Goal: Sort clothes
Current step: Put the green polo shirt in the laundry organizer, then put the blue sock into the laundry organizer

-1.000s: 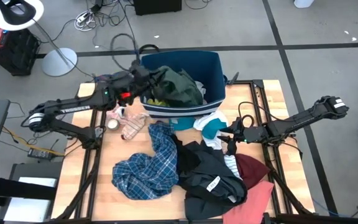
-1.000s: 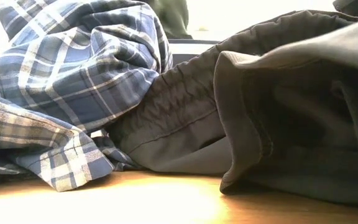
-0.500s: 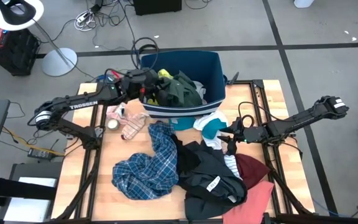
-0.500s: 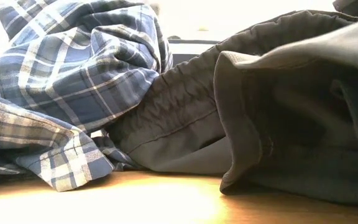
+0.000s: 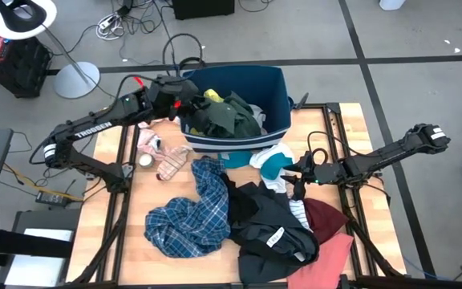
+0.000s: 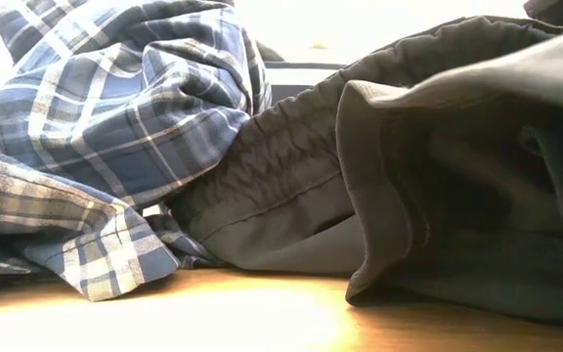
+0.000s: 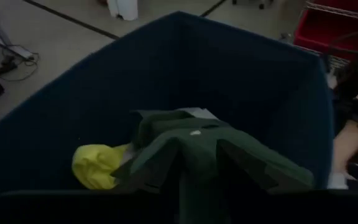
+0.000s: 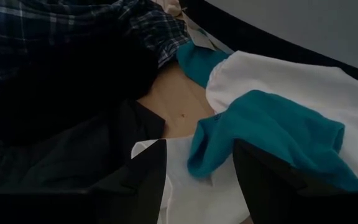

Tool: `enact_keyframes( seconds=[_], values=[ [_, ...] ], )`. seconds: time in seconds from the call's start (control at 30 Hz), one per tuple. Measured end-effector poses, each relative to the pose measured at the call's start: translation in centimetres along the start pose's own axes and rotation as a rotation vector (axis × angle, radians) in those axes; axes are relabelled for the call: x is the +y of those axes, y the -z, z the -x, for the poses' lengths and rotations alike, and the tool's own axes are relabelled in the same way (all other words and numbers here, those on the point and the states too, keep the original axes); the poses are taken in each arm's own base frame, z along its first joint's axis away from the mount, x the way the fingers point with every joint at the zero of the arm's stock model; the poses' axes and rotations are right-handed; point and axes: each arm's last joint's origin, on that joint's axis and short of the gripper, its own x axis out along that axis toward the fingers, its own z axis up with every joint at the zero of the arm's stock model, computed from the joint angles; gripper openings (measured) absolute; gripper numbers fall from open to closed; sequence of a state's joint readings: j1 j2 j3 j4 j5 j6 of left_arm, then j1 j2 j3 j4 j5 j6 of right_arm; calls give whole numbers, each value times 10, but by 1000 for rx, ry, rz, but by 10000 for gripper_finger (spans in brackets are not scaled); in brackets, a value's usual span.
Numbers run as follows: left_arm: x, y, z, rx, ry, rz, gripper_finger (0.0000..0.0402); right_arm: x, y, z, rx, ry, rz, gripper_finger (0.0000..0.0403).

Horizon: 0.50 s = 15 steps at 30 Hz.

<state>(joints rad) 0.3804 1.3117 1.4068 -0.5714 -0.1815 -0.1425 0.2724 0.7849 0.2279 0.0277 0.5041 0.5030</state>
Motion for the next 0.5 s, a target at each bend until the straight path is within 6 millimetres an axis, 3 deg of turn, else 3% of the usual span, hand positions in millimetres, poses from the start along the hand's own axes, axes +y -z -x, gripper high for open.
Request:
enact_keyframes(
  seconds=[0.37,0.5],
  values=[
    [-3,8,-3,73,-1,50,113,0,0,0,-3,-2,-3,187],
    [-13,7,12,51,59,-16,113,0,0,0,-3,-2,-3,187]
  ],
)
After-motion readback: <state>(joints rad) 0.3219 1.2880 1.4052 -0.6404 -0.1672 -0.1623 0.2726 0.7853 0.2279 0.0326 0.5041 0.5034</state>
